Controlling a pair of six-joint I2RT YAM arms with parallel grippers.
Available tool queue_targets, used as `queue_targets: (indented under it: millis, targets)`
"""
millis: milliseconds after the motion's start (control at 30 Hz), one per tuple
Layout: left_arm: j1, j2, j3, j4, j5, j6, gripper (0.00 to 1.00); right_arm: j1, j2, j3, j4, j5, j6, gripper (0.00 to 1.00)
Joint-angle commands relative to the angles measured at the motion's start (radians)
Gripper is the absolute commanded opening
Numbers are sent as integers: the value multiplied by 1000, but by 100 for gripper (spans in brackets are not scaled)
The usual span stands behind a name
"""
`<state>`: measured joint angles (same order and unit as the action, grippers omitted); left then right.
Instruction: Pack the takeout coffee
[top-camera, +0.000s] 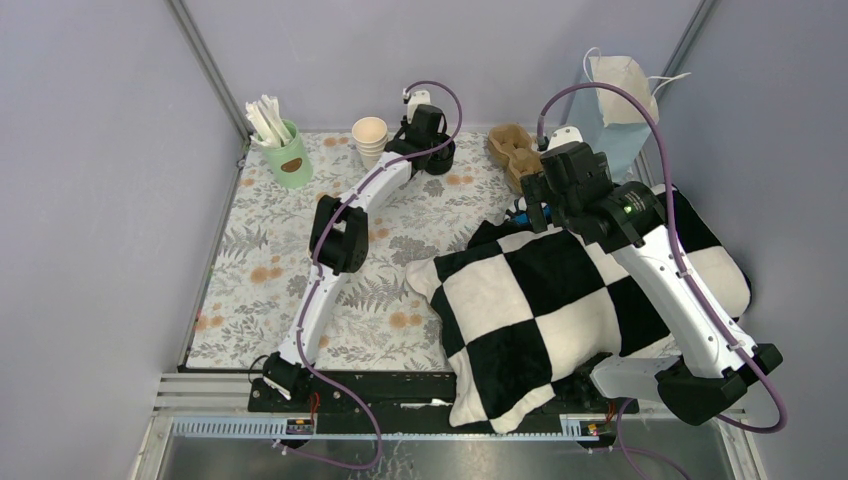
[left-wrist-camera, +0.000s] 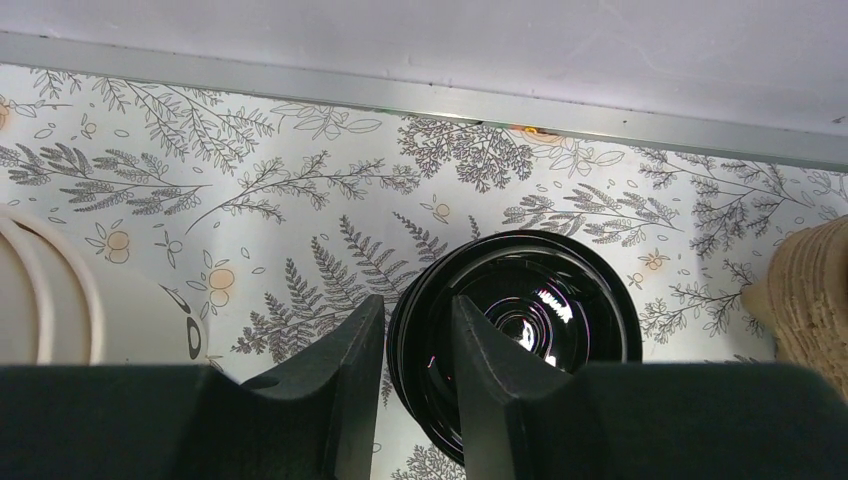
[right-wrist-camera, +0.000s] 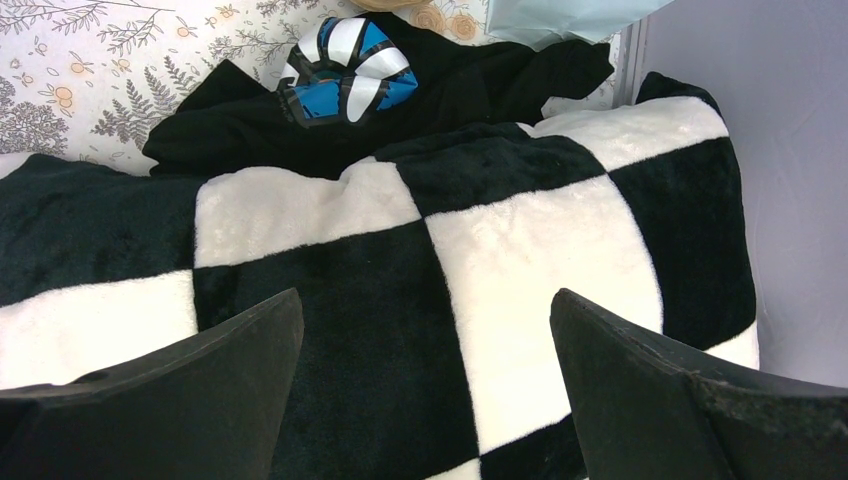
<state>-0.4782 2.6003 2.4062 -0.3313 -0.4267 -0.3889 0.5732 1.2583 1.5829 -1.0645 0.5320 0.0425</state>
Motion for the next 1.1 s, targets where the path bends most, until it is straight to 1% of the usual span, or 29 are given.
queue_targets:
  millis: [0, 267, 533, 800, 1067]
  targets:
    - [-3, -77, 4, 51, -20, 10, 34, -6, -14, -1, 19, -3, 6, 100]
    - [3, -53, 11, 38, -5, 8, 35, -6, -16, -3, 18, -5, 7, 100]
    - [9, -40, 28, 30, 10, 1, 32, -5, -10, 0, 18, -7, 6, 100]
    - [15, -27, 29, 21, 21, -10, 34, -6, -7, 2, 18, -5, 6, 100]
    - [18, -20, 31, 14, 35, -16, 30, -6, -5, 5, 16, -6, 6, 100]
